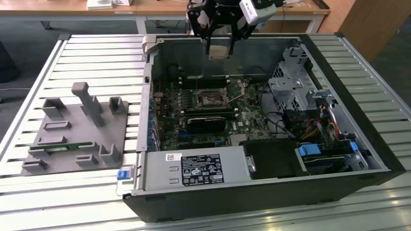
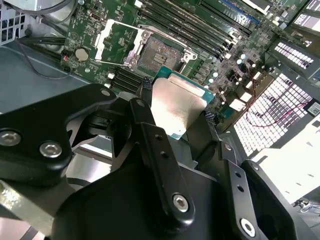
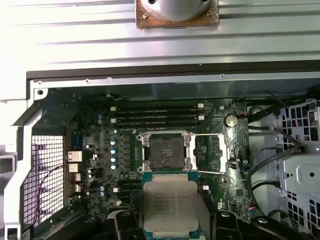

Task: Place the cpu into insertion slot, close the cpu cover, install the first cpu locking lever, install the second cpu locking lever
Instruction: 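Place the cpu into insertion slot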

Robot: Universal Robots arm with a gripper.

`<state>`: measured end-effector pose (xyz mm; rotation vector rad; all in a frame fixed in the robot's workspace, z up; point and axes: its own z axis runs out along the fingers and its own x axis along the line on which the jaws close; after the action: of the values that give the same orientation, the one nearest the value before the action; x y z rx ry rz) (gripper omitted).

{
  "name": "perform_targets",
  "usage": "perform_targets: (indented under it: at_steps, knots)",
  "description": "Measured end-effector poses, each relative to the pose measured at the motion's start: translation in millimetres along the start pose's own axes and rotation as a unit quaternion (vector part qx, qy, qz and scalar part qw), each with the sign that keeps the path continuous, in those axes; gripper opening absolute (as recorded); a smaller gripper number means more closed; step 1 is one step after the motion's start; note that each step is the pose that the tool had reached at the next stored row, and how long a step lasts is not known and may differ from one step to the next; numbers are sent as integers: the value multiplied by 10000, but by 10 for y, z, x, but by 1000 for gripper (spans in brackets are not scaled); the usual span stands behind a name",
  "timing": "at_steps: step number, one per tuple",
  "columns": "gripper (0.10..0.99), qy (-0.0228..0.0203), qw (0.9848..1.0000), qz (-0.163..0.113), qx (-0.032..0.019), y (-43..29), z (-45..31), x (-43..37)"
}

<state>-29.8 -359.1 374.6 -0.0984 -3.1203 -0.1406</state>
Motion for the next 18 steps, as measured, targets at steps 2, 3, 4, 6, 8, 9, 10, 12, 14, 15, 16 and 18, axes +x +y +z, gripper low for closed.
perform_targets:
  at_steps: [2, 3, 4, 6, 8, 9, 10, 12, 14, 15, 16, 18]
  knots:
    - [529, -3, 10000, 37, 0, 0, 0, 1]
    - [529, -6, 10000, 65, -1, 0, 0, 2]
    - [529, -7, 10000, 84, -2, 0, 0, 2]
    - [529, -11, 9999, 120, -2, 0, 0, 3]
    - [529, -14, 9999, 156, -3, 0, 0, 3]
    - [529, -16, 9998, 175, -4, 0, 0, 4]
    - [529, -17, 9998, 194, -4, 0, 1, 4]
    - [529, -21, 9997, 233, -5, 0, 1, 4]
    - [529, -24, 9996, 269, -5, 0, 0, 4]
    - [529, -26, 9996, 286, -5, 0, 0, 4]
    - [529, -27, 9995, 302, -6, 0, 1, 4]
    - [529, -30, 9994, 335, -6, 0, 1, 4]
